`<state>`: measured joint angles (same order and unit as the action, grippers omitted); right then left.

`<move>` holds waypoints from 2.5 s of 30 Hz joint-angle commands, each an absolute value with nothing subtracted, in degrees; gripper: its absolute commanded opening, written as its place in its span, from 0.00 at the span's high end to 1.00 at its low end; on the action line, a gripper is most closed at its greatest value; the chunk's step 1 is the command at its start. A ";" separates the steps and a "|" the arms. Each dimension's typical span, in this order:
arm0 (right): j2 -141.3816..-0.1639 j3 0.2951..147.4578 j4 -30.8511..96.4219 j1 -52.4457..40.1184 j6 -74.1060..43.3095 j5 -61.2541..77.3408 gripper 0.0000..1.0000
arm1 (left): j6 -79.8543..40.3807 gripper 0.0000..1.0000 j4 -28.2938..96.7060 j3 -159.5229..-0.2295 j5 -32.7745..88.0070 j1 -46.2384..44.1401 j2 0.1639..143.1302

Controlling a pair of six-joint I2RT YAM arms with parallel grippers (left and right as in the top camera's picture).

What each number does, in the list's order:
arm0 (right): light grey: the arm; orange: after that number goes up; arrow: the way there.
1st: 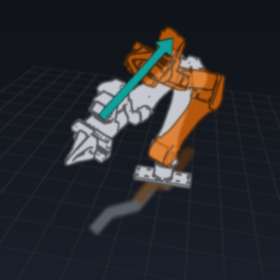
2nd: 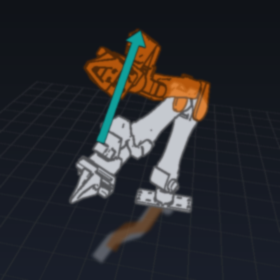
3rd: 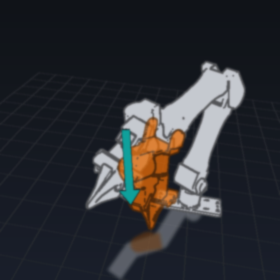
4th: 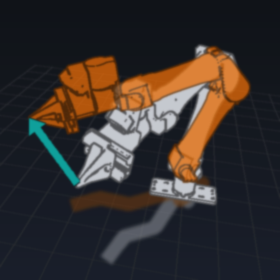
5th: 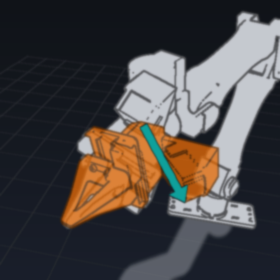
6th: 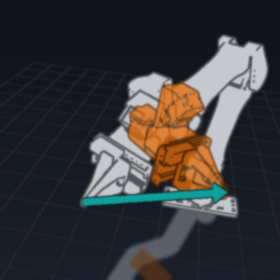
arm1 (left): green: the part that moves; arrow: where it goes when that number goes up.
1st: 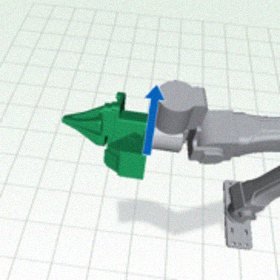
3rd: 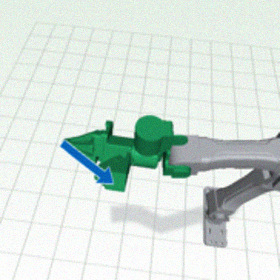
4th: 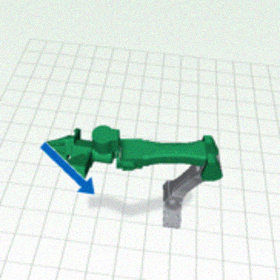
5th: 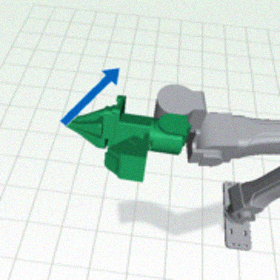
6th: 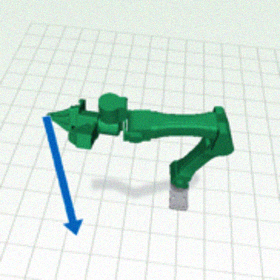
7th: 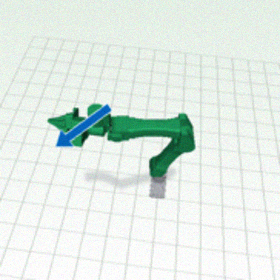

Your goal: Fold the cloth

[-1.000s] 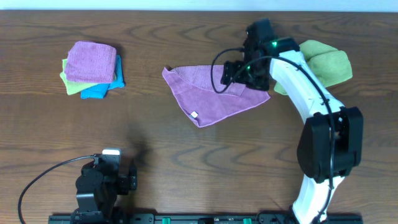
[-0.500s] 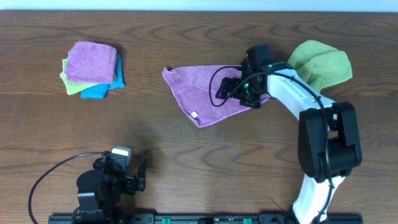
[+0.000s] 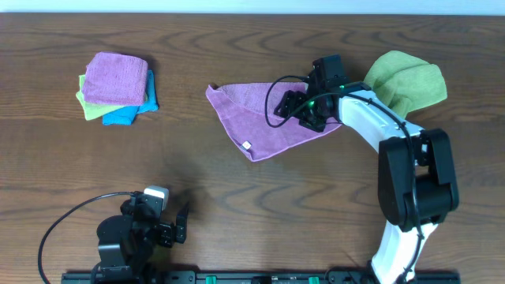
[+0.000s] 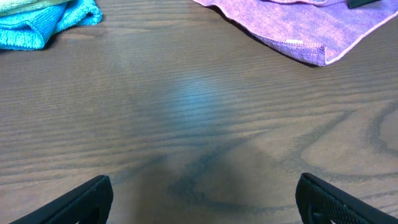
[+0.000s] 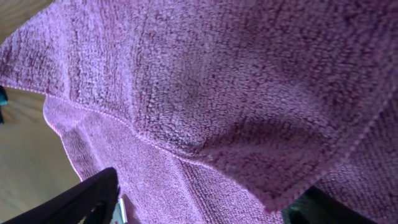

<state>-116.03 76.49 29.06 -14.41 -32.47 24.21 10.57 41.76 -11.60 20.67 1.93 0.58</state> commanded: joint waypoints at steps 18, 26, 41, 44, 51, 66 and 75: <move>-117.05 75.88 28.27 -13.96 -34.94 16.71 0.39 | 11.14 0.05 41.56 -11.25 21.54 2.22 0.21; -117.69 75.61 27.83 -14.00 -34.92 15.88 0.49 | 11.14 0.05 41.56 -11.25 21.54 2.22 0.21; -118.83 75.64 26.41 -14.00 -34.00 13.54 0.99 | 11.14 0.05 41.58 -11.22 21.54 2.22 0.21; -118.21 75.77 25.87 -14.00 -33.34 14.96 0.99 | 11.16 0.05 41.56 -11.25 21.54 2.22 0.21; -113.21 75.77 24.51 -14.06 -33.08 14.26 0.99 | 11.16 0.05 41.56 -11.22 21.54 2.22 0.21; -111.50 75.77 6.22 -13.89 -33.65 10.85 0.98 | 11.14 0.05 40.62 -11.25 33.58 2.22 0.21; -119.70 78.06 -3.09 -13.85 -35.29 10.70 0.99 | 11.14 0.05 40.01 -11.25 42.19 2.22 0.21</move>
